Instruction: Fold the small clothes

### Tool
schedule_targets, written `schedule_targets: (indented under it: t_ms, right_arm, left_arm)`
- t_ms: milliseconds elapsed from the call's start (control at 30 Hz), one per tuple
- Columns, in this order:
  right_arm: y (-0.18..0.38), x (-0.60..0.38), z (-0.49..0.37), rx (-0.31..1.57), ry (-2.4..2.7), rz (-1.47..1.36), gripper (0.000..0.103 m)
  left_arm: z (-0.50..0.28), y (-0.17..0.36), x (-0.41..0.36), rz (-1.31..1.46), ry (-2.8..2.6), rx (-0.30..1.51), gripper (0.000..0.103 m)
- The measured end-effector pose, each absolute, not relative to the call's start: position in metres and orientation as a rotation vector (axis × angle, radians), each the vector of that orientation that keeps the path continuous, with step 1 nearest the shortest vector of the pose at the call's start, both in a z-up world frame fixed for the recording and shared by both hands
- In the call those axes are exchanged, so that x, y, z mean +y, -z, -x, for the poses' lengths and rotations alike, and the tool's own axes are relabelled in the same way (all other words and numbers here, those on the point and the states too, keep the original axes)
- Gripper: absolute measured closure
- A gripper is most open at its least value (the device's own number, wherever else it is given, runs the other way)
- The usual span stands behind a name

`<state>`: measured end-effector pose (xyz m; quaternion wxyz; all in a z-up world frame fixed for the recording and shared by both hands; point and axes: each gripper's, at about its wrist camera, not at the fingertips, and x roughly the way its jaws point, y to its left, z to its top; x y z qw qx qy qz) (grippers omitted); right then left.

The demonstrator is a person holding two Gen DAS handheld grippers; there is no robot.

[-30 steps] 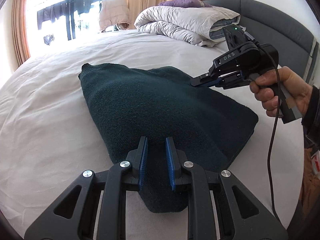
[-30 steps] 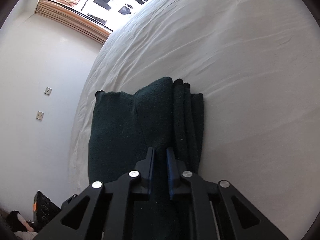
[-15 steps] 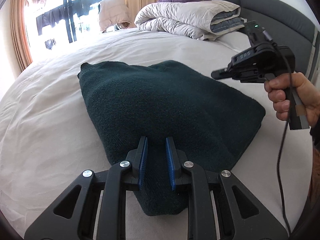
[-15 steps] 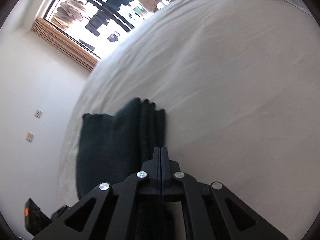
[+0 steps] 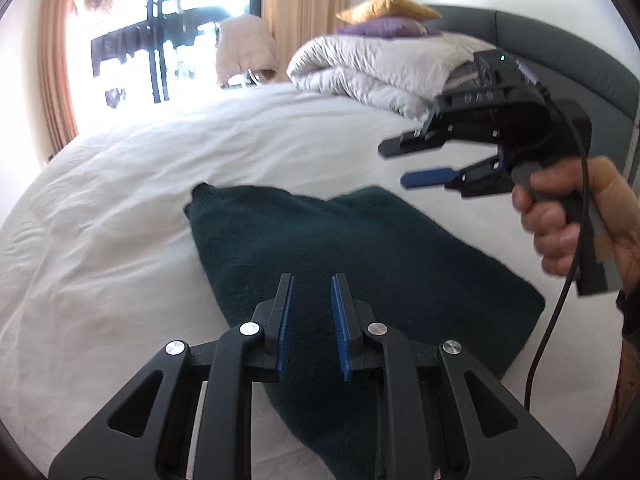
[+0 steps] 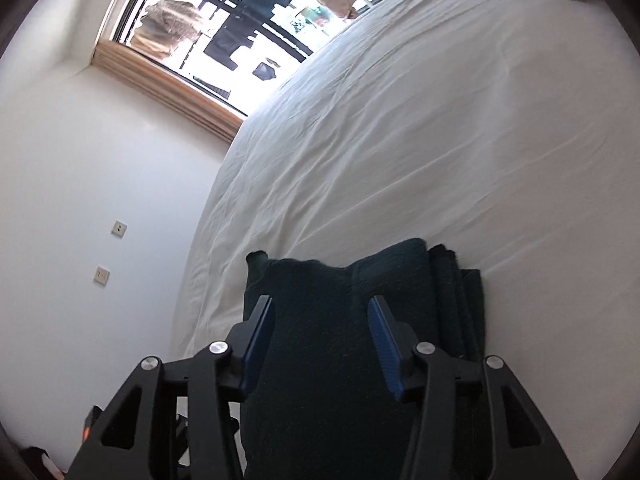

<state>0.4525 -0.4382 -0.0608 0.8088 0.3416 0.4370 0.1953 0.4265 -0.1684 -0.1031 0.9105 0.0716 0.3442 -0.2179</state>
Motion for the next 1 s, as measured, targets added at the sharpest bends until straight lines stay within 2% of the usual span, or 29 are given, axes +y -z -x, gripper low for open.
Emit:
schedule_targets:
  t_ms: [67,567,633,667,700,800,1000]
  right_arm:
    - [0.069,-0.453,-0.456,0.956,-0.391,-0.728,0.053]
    - [0.114,-0.45,-0.482,1.078,-0.431,-0.826,0.053]
    - [0.117,-0.448,-0.485,1.097,-0.424,-0.808,0.062]
    - [0.119,-0.449,-0.485,1.103,-0.414,-0.804,0.073]
    - [0.121,-0.451,-0.484,1.096,-0.392,-0.806,0.092]
    - [0.124,-0.458,-0.478,1.07,-0.358,-0.789,0.097]
    - [0.107,-0.46,-0.465,1.0,-0.248,-0.643,0.098]
  left_arm:
    - [-0.436,0.123,-0.174,-0.156,0.454,0.773,0.085]
    - [-0.433,0.135,-0.176,-0.166,0.452,0.741,0.085]
    - [-0.432,0.135,-0.175,-0.163,0.456,0.741,0.085]
    - [-0.432,0.134,-0.175,-0.16,0.458,0.741,0.085]
    - [-0.432,0.134,-0.174,-0.157,0.46,0.741,0.085]
    - [-0.43,0.133,-0.175,-0.161,0.455,0.736,0.085]
    - [-0.418,0.115,-0.179,-0.176,0.44,0.689,0.085]
